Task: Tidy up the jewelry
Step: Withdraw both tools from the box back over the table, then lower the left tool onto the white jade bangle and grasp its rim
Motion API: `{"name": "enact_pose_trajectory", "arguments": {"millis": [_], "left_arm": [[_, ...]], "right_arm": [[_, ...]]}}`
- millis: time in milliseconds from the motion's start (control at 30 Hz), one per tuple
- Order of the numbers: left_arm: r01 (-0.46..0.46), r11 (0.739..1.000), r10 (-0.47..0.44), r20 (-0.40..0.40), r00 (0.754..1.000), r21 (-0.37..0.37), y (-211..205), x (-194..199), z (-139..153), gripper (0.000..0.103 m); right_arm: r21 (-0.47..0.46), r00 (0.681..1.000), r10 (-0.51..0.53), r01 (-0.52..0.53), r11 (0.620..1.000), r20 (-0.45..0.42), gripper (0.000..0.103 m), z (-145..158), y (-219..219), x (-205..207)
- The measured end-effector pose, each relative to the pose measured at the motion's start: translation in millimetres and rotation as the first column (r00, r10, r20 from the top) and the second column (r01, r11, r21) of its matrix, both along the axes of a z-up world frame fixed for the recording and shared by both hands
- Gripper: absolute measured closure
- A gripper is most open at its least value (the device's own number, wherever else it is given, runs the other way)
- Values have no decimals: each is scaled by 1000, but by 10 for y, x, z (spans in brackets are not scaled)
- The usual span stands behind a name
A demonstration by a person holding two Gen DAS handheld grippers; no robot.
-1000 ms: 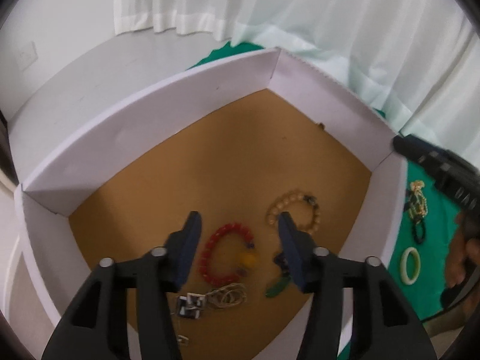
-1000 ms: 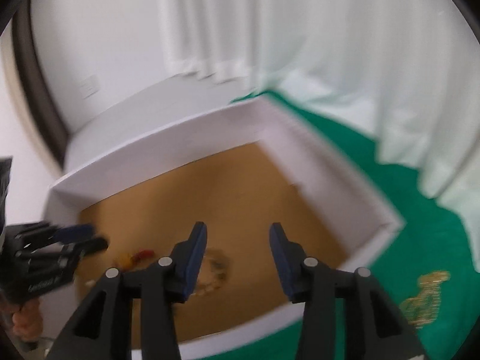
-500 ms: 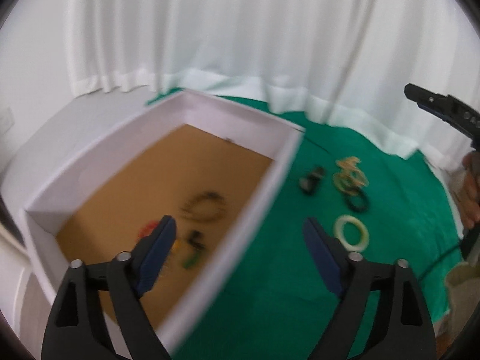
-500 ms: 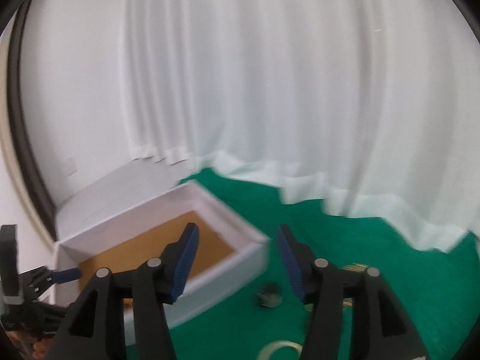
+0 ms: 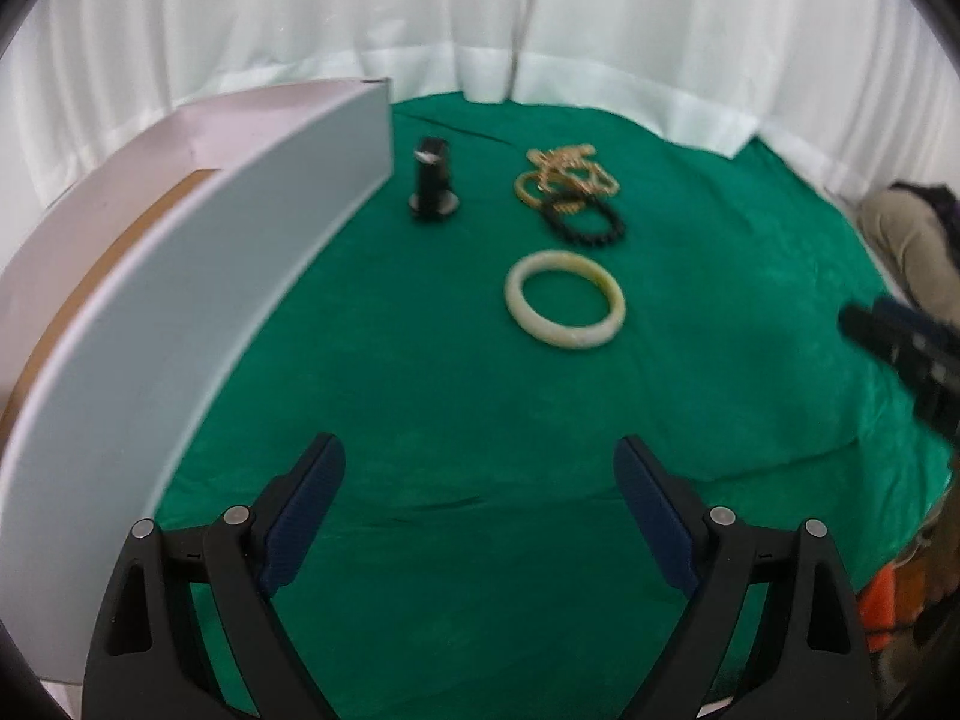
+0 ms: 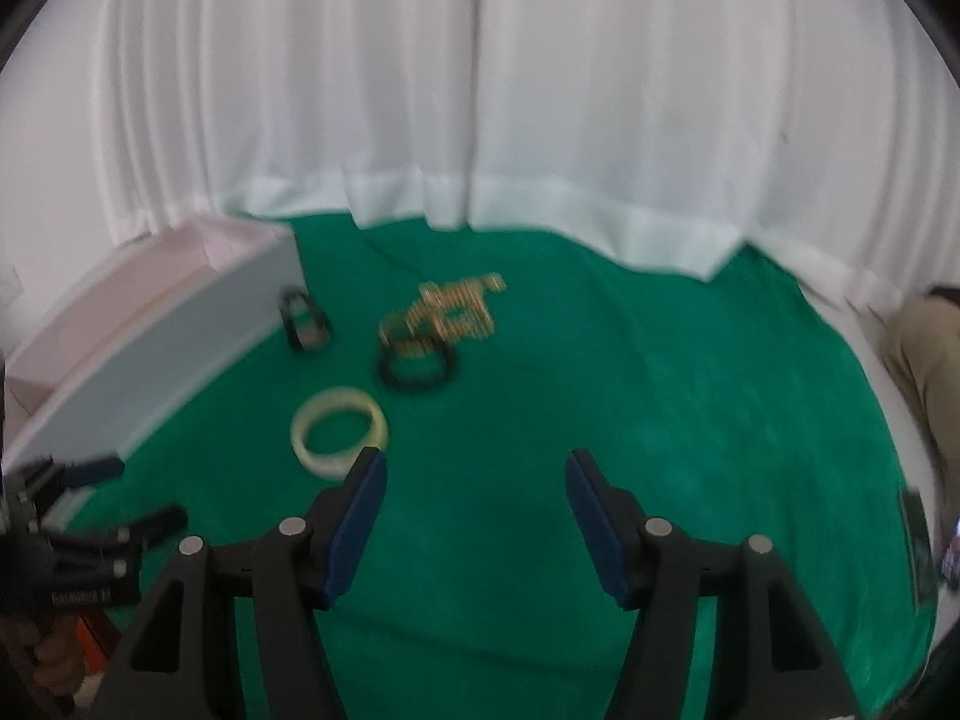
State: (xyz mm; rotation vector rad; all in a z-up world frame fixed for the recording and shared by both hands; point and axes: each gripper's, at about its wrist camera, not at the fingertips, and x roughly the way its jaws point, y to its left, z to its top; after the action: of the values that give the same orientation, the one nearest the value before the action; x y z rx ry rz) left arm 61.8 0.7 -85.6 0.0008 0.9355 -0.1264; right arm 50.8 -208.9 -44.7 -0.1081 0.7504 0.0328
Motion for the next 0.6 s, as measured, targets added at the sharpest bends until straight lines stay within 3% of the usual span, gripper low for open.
{"name": "enact_pose_trajectory", "arguments": {"millis": [333,600], "left_arm": [[2,995,3,-51,999,95,-188,80,-361,11],[-20,992,28,-68,997,122,-210,105,-457,0]], "right_arm": [[-18,996,-59,58,998,-73,40,-470,-212,-67],[-79,996,-83,79,994,-44,40,-460,-218,-75]]}}
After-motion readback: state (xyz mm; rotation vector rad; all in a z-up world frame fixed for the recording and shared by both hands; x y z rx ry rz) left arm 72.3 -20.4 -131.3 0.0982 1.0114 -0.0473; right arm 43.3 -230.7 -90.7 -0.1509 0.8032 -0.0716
